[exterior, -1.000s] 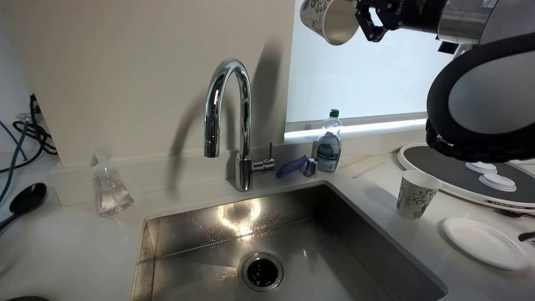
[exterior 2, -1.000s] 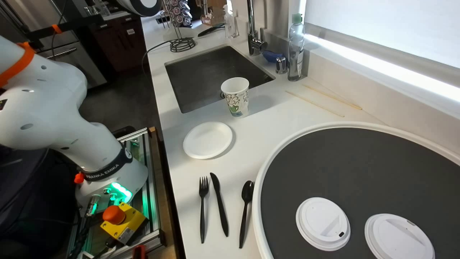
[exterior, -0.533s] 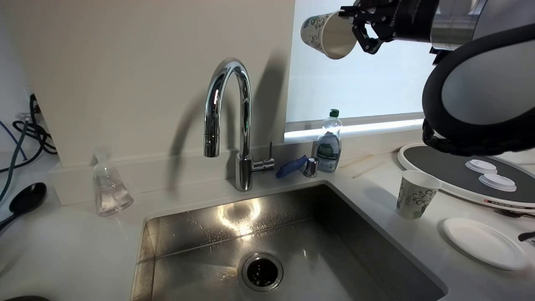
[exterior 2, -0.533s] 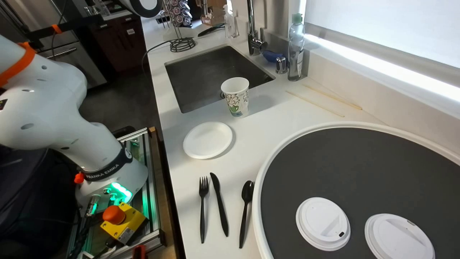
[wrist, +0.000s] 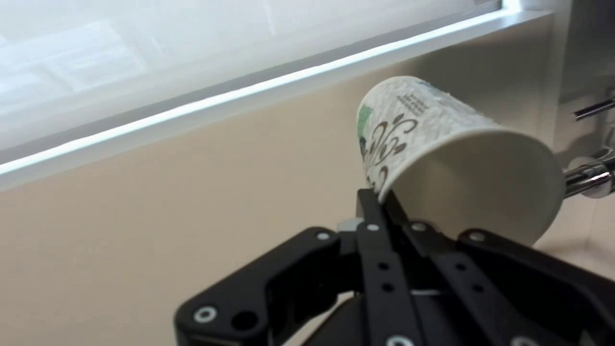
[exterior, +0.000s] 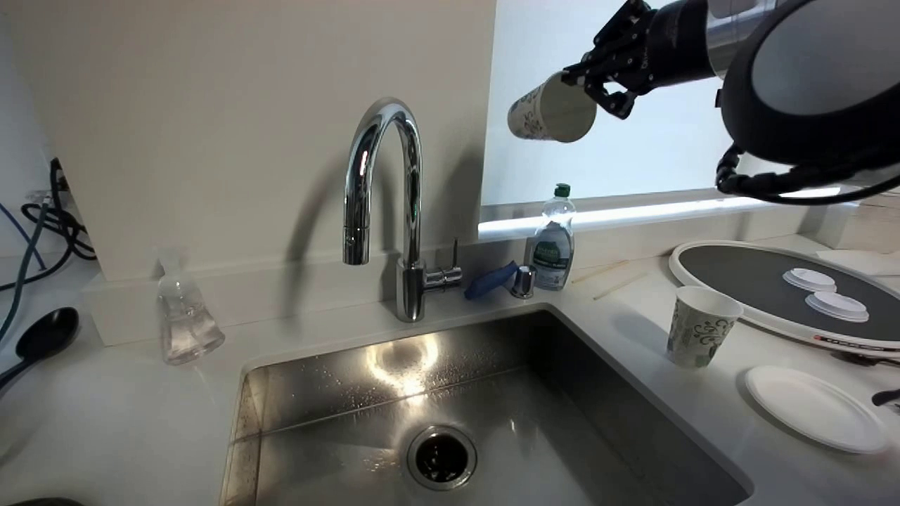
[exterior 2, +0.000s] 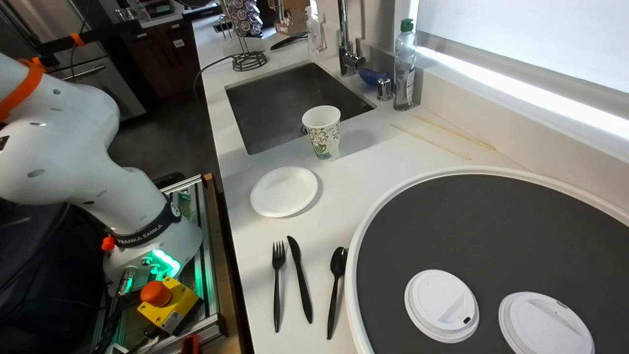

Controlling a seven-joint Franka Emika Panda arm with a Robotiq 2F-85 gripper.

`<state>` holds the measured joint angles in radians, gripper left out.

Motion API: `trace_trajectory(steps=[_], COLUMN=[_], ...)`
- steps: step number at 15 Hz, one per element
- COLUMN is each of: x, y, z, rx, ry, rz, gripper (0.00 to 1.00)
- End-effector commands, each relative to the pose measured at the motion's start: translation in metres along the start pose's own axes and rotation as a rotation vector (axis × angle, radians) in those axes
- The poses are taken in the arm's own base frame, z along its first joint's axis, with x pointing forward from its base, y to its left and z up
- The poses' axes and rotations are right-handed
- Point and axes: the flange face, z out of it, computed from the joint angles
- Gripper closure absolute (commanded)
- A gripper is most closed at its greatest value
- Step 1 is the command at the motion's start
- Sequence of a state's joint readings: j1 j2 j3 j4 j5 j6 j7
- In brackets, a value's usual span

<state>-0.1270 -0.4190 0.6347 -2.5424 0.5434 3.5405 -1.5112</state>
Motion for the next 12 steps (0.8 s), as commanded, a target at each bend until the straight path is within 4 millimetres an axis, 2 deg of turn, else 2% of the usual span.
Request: trace_trajectory(steps=[1,5,12], x=[-0.012,-0.024,-0.052], y=[0.015,0.028,0.027], z=[-0.001,0.007,0.025], rx=[0.136,0.306,0.553], ry=[-0.052,-0.09,-0.191], rz=[0.022,0.014,-0.088], gripper=[0.99,0.99,0.99])
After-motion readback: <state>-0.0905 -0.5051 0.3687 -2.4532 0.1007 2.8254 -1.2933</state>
